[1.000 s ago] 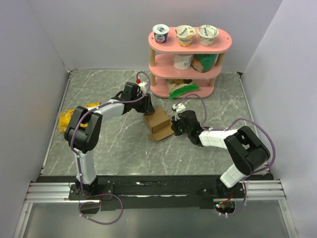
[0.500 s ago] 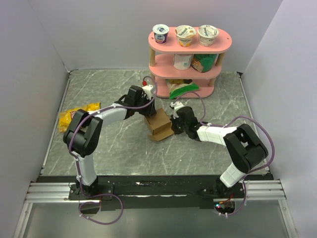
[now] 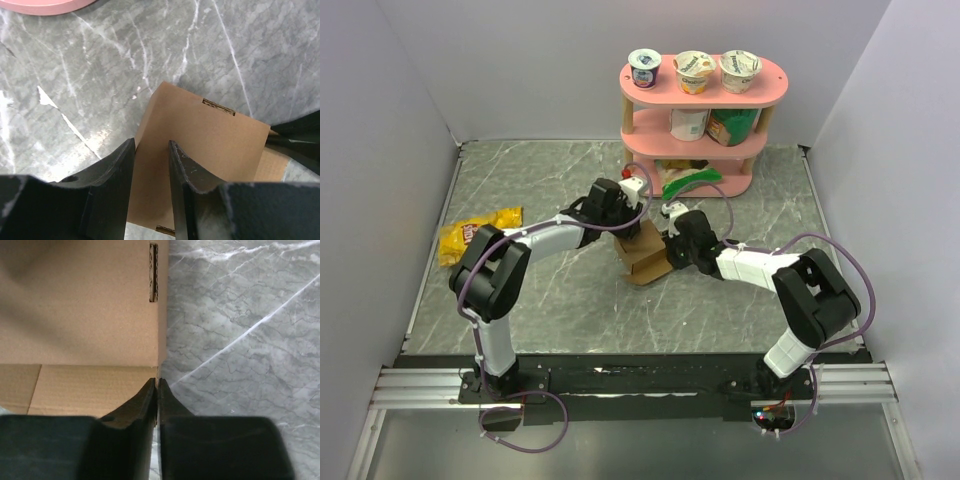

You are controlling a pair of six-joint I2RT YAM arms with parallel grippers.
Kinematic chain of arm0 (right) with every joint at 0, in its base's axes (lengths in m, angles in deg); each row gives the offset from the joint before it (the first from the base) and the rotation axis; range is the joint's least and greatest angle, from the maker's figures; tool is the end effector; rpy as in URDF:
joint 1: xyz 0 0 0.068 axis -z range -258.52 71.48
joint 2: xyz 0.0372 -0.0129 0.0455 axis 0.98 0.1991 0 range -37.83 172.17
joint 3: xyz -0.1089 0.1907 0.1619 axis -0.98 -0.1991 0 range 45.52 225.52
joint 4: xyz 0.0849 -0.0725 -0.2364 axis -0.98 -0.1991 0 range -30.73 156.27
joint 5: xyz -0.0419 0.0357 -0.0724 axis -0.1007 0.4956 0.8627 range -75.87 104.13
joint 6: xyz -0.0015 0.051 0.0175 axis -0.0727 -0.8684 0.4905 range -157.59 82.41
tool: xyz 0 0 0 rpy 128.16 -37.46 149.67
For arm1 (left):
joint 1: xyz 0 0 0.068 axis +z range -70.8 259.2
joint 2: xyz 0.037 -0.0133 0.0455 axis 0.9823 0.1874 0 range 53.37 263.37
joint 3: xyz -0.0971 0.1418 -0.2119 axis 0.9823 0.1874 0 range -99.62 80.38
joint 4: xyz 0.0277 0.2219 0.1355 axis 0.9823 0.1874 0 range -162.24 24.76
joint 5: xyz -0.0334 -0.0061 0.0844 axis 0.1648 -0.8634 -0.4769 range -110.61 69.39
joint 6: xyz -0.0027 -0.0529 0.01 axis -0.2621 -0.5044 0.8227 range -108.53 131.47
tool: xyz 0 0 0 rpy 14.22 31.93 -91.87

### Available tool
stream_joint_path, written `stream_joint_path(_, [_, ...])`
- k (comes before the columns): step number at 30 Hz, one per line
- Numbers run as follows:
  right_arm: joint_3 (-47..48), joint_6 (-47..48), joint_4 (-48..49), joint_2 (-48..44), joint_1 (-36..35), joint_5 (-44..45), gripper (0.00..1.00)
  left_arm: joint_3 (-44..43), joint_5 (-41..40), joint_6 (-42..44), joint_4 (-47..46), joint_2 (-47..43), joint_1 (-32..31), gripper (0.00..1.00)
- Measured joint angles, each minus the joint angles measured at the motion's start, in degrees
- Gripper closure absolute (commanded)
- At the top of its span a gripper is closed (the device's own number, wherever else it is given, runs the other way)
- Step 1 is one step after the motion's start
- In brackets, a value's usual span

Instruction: Fold the paper box

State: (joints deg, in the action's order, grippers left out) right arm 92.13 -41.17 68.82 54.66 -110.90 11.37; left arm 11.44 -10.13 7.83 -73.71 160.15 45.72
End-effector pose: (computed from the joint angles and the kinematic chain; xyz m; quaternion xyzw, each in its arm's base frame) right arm 0.2734 0.1754 0.1680 -0.2376 0.8867 0.1433 0.3698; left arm 0.3419 -0.2341 0.1987 0.2686 0.8481 -0.2203 0.4000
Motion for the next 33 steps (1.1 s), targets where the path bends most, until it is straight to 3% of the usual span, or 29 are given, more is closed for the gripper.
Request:
stream_joint_path(16, [-1.5, -0.2, -0.2, -8.3, 0.2, 0.2, 0.09, 1.0, -2.3, -4.2, 0.8, -1.2, -1.3, 0.63])
stream_joint_path(22, [-8.5, -2.6, -2.5, -24.2, 0.0, 1.4, 0.11, 2.3, -3.4, -7.2, 2.1, -2.8, -1.4, 0.63])
stream_joint_path(26, [-13.6, -1.0, -1.6, -33.9, -3.1, -1.7, 0.18, 3.0, -3.4, -8.7, 2.9, -3.5, -1.4, 0.63])
stream_joint_path(33, [-16.3, 5.7, 0.0, -32.8, -10.5, -4.9, 0.22, 3.1, -3.3, -10.7, 3.6, -3.8, -1.4, 0.63])
